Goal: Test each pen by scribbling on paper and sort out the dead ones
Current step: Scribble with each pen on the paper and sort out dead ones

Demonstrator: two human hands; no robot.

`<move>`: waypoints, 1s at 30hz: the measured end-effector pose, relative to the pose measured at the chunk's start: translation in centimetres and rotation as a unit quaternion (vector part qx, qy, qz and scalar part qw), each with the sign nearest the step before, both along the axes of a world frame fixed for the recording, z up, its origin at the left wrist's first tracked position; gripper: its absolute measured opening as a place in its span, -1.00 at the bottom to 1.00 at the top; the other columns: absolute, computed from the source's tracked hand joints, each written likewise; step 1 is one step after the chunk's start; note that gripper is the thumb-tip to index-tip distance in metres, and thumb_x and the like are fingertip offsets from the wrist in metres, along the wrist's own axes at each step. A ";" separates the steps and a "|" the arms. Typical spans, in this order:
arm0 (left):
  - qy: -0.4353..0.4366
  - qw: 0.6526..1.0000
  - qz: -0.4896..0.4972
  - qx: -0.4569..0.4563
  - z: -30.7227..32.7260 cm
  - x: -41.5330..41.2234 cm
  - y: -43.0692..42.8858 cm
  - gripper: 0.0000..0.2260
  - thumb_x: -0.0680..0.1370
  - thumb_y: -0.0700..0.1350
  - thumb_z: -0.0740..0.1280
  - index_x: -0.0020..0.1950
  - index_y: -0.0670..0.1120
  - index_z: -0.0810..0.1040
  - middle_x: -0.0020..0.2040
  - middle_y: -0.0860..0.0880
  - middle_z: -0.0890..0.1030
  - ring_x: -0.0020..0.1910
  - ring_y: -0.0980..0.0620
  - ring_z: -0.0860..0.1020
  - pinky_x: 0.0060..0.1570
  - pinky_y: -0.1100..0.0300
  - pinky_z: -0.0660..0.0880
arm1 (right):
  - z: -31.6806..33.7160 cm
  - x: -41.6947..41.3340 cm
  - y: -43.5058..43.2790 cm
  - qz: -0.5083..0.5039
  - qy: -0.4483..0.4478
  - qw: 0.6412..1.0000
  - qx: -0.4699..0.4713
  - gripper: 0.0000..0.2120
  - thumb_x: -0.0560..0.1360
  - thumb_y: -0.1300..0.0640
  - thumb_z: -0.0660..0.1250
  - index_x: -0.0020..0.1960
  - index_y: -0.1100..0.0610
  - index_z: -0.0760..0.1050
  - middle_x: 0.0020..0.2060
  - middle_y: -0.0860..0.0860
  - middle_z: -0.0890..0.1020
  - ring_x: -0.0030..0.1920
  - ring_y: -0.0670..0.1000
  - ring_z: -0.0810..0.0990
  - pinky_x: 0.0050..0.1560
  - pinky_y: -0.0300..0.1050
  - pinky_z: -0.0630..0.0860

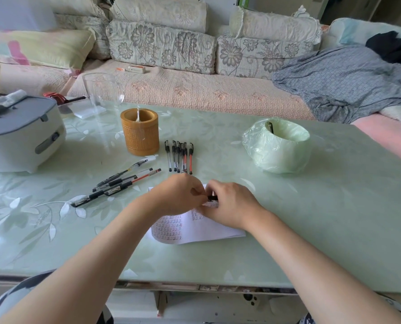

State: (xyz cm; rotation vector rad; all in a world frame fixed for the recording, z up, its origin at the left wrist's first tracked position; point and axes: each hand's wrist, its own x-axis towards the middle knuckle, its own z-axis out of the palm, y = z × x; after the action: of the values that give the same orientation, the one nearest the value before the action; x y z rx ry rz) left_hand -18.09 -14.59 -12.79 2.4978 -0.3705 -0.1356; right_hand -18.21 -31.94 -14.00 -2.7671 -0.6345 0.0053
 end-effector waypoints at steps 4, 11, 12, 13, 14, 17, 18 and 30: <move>-0.038 0.999 0.034 -0.006 1.1 0.9 1.6 -0.89 0.55 0.00 0.36 -0.08 -0.01 0.62 -0.22 -0.01 0.61 -0.35 0.06 0.48 -0.35 0.20 0.40 | -0.3 1.1 -0.5 0.006 0.010 0.991 0.134 -0.71 0.41 0.23 0.34 0.09 0.05 0.39 -0.08 -0.06 0.47 -0.13 -0.04 0.47 -0.16 -0.38 0.35; -0.037 0.994 0.078 -0.066 1.2 2.2 4.5 -0.92 0.58 -0.07 0.33 -0.02 -0.05 0.59 -0.21 0.00 0.62 -0.25 0.03 0.59 -0.15 0.05 0.58 | 0.0 2.2 -0.6 -0.053 -0.004 0.983 0.177 -0.88 0.41 0.21 0.46 -0.11 0.03 0.59 -0.23 -0.13 0.54 -0.25 -0.21 0.51 -0.19 -0.32 0.38; -0.037 0.994 0.074 -0.072 1.1 2.2 4.7 -0.94 0.58 -0.08 0.33 -0.01 -0.04 0.58 -0.20 0.02 0.61 -0.26 0.06 0.59 -0.17 0.08 0.58 | 0.1 2.0 -0.3 -0.053 0.013 0.983 0.178 -0.91 0.43 0.19 0.46 -0.10 0.05 0.61 -0.25 -0.12 0.57 -0.26 -0.21 0.52 -0.22 -0.33 0.39; -0.041 0.993 0.073 -0.078 1.1 2.3 4.8 -0.95 0.58 -0.08 0.33 -0.01 -0.02 0.57 -0.19 0.03 0.61 -0.25 0.07 0.59 -0.17 0.11 0.58 | 0.1 1.9 0.0 -0.053 0.034 0.982 0.181 -0.93 0.45 0.18 0.45 -0.08 0.06 0.64 -0.27 -0.13 0.60 -0.27 -0.19 0.54 -0.24 -0.35 0.40; -0.046 0.993 0.074 -0.085 0.9 2.4 4.9 -0.96 0.58 -0.09 0.34 0.00 -0.01 0.57 -0.18 0.04 0.61 -0.24 0.06 0.59 -0.16 0.11 0.58 | 0.1 1.7 0.3 -0.054 0.056 0.980 0.185 -0.93 0.46 0.16 0.45 -0.06 0.05 0.65 -0.29 -0.14 0.61 -0.28 -0.18 0.55 -0.25 -0.35 0.41; -0.068 0.990 0.084 -0.095 0.5 2.7 5.7 -0.85 0.57 -0.06 0.34 0.13 0.01 0.53 -0.11 0.07 0.60 -0.18 0.05 0.59 -0.10 0.07 0.58 | 0.4 1.9 0.9 -0.066 0.074 0.979 0.178 -0.91 0.47 0.09 0.43 -0.03 -0.02 0.67 -0.25 -0.16 0.66 -0.22 -0.20 0.59 -0.19 -0.33 0.44; -0.075 0.990 0.091 -0.081 0.2 2.9 6.0 -0.78 0.57 -0.03 0.34 0.21 0.04 0.48 -0.08 0.10 0.59 -0.15 0.07 0.58 -0.10 0.10 0.56 | 0.6 2.1 1.1 -0.078 0.063 0.980 0.172 -0.90 0.46 0.08 0.43 -0.04 -0.03 0.68 -0.22 -0.15 0.68 -0.18 -0.17 0.61 -0.15 -0.30 0.47; -0.130 0.945 0.184 0.236 -2.6 2.7 10.2 -0.79 0.58 -0.12 0.24 0.19 -0.02 0.53 0.12 -0.05 0.51 0.13 -0.07 0.45 -0.08 0.10 0.44 | 0.1 7.3 4.2 -0.204 -0.032 0.971 0.118 -0.68 0.33 0.28 0.28 -0.50 0.10 0.23 -0.55 0.08 0.17 -0.43 0.14 0.14 -0.44 -0.09 0.08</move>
State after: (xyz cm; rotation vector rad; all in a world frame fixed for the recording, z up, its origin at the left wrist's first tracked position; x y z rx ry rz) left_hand -15.35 -4.41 -15.38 3.0188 0.0410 0.2943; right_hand -10.94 -27.74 -13.87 -2.6174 -0.0629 -0.2328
